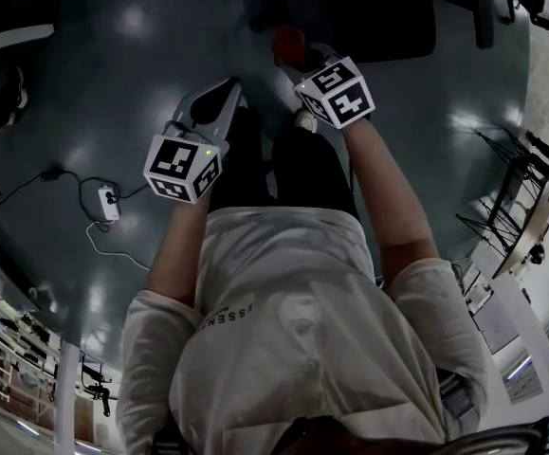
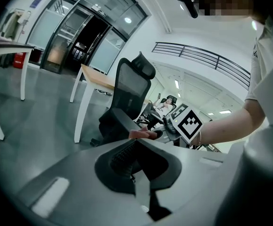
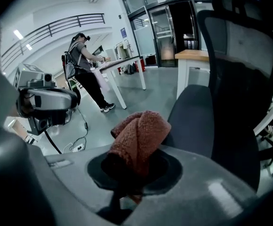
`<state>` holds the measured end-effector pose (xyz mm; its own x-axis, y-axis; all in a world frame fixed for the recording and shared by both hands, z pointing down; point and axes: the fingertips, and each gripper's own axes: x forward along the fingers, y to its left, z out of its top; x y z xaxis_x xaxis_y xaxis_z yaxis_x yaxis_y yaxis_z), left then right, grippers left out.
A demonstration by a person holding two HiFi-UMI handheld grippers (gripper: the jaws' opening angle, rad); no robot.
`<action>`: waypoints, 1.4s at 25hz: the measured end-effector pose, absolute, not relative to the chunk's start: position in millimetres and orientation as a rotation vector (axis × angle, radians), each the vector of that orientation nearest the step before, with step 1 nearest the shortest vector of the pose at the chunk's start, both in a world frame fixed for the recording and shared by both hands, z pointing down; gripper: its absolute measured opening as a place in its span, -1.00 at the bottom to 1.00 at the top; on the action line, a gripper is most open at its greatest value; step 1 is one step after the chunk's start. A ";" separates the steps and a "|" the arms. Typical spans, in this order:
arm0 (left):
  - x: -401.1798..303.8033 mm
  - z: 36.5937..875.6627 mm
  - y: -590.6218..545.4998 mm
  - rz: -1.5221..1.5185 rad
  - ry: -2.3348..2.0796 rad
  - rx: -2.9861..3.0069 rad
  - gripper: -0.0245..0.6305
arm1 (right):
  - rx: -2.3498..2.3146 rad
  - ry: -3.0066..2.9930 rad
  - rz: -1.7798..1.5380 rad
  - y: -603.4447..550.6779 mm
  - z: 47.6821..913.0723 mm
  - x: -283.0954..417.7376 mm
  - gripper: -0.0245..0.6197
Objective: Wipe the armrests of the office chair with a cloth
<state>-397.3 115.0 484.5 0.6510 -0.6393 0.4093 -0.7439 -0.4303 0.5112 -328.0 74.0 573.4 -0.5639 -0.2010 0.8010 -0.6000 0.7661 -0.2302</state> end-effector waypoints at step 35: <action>25.2 415.1 87.3 0.315 -0.721 2.520 -0.87 | 1.555 -2.130 0.731 119.3 456.2 198.1 -0.78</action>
<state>25.2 87.3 415.1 0.8333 -0.4321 0.3448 -0.5467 -0.7368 0.3978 198.1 119.3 456.2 -0.2995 -0.7434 0.5980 -0.9540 0.2434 -0.1752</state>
